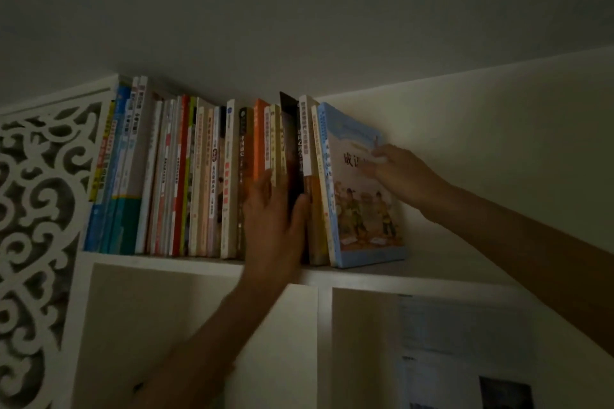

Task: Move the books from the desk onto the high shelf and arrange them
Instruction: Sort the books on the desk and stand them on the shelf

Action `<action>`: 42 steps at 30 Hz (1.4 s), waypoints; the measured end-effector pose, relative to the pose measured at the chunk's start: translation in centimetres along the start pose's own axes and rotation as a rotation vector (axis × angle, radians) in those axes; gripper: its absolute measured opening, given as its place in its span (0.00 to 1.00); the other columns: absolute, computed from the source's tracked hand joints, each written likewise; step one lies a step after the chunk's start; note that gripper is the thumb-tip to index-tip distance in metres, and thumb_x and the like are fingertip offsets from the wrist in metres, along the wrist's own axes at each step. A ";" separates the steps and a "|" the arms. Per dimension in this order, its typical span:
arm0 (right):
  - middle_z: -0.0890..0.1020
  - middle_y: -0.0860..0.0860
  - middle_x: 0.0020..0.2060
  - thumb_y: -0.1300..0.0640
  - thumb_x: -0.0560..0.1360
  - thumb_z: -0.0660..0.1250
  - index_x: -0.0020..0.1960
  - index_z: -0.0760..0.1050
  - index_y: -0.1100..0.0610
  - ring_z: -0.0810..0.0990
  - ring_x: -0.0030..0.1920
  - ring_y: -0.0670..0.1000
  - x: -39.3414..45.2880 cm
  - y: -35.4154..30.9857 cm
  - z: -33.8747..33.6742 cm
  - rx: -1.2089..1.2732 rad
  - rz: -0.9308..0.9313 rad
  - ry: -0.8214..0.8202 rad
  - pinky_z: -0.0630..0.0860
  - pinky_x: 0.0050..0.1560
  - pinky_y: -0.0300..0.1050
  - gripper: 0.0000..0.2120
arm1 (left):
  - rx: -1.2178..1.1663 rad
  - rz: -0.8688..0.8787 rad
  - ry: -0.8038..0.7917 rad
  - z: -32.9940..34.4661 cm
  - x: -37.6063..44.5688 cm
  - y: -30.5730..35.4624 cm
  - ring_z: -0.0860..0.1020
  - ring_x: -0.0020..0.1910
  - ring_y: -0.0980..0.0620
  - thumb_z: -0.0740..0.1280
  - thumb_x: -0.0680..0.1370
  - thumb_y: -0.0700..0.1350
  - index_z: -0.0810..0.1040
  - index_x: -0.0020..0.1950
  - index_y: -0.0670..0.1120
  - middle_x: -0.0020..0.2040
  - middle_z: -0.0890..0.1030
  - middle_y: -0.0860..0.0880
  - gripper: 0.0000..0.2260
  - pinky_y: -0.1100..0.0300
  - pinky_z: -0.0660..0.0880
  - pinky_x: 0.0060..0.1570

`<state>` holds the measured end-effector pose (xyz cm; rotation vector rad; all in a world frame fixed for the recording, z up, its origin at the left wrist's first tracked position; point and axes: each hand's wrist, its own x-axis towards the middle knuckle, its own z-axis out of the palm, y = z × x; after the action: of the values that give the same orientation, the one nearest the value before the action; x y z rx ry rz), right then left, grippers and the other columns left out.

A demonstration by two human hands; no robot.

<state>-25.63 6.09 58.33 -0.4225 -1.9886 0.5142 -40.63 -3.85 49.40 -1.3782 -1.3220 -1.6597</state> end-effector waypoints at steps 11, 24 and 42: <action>0.53 0.51 0.75 0.30 0.49 0.75 0.76 0.38 0.48 0.54 0.75 0.53 1.0 2.7 4.4 -0.139 -0.043 -0.162 0.59 0.72 0.57 0.68 | 0.455 0.199 -0.212 0.0 2.6 -3.5 0.43 0.76 0.46 0.45 0.70 0.70 0.43 0.72 0.58 0.77 0.43 0.47 0.34 0.48 0.43 0.72; 0.60 0.54 0.74 0.25 0.45 0.74 0.75 0.45 0.47 0.62 0.72 0.57 0.7 5.3 4.5 -0.092 0.116 -0.072 0.72 0.63 0.59 0.68 | 0.197 0.165 -0.128 -0.7 1.5 -3.0 0.66 0.69 0.46 0.64 0.76 0.53 0.65 0.72 0.45 0.69 0.70 0.45 0.27 0.49 0.62 0.69; 0.79 0.44 0.43 0.58 0.76 0.66 0.50 0.75 0.48 0.77 0.44 0.42 -29.5 4.6 -10.9 -0.572 0.264 0.012 0.71 0.39 0.27 0.05 | -0.295 0.543 -0.353 7.6 -19.3 10.4 0.73 0.48 0.51 0.62 0.75 0.43 0.79 0.47 0.43 0.44 0.80 0.46 0.07 0.59 0.67 0.50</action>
<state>-2.54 -2.81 38.41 -1.0470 -2.0606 0.0880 -23.28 -2.84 34.09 -2.0589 -0.7764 -1.3053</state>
